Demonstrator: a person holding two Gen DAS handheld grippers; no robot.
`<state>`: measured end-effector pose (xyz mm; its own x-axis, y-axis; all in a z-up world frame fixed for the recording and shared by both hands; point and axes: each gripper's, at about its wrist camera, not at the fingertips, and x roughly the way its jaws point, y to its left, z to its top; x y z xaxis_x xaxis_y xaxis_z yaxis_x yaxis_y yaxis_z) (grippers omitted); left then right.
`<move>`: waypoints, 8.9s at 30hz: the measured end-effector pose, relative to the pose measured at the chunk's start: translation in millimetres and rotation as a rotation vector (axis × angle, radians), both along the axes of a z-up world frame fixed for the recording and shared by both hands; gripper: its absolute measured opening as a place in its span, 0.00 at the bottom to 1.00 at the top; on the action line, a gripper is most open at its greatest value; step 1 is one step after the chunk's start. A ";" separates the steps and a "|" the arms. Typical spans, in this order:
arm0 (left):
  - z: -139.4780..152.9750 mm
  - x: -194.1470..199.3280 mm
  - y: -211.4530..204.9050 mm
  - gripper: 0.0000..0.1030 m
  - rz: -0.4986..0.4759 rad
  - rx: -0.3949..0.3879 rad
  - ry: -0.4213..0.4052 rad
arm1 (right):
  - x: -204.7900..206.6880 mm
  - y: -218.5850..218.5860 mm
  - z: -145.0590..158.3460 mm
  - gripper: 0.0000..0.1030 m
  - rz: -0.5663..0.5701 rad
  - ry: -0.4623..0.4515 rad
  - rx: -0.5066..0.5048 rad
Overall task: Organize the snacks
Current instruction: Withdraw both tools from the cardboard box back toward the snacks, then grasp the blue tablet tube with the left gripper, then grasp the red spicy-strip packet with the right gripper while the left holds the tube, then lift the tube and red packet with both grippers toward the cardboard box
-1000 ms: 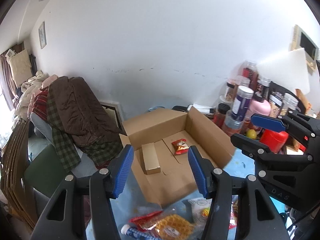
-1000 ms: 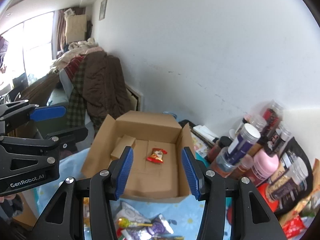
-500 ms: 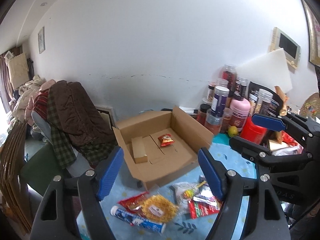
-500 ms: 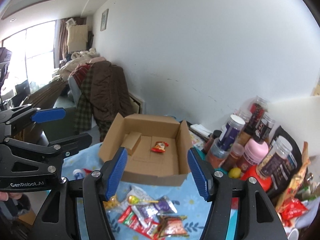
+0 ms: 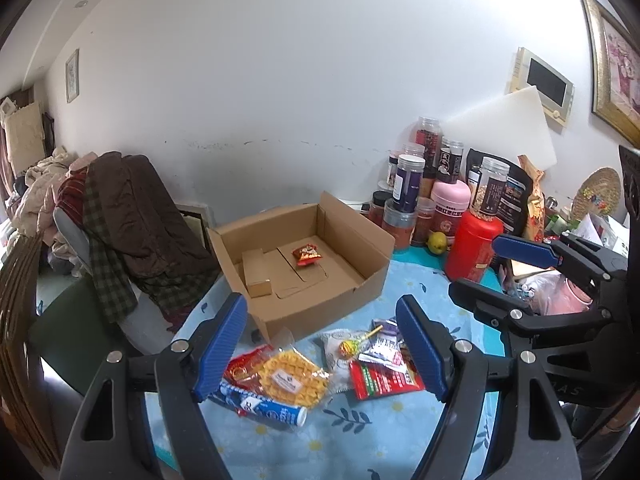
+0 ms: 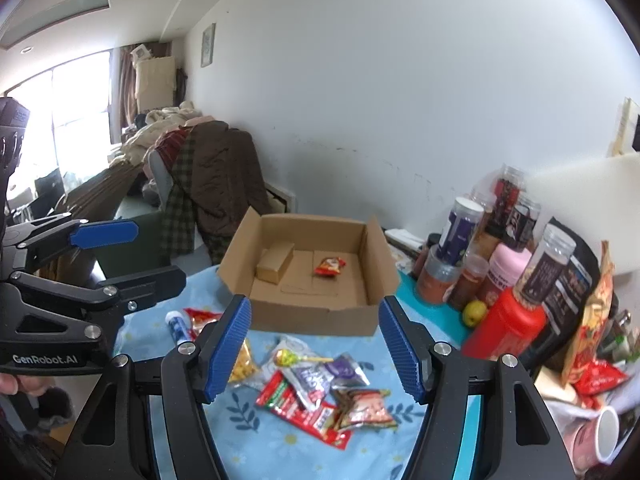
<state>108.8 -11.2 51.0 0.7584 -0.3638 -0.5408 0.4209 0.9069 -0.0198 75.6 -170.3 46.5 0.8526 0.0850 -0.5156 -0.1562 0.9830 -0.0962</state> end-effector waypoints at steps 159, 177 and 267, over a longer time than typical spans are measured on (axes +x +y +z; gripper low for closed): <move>-216.5 -14.0 2.1 0.27 0.087 0.053 0.444 | 1.6 -5.7 -215.1 0.44 0.062 0.508 0.002; -216.8 -21.9 -17.5 0.27 -0.009 0.057 0.471 | -33.6 -1.8 -212.7 0.48 0.053 0.542 0.016; -51.7 259.8 -50.0 0.27 0.045 -0.090 0.028 | 259.4 -28.2 -42.9 0.42 0.149 0.064 0.139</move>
<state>368.6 -61.2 -0.8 0.7599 -0.3777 -0.5291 0.3781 0.9189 -0.1130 335.0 -198.5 3.6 0.7914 0.2817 -0.5425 -0.3020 0.9518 0.0537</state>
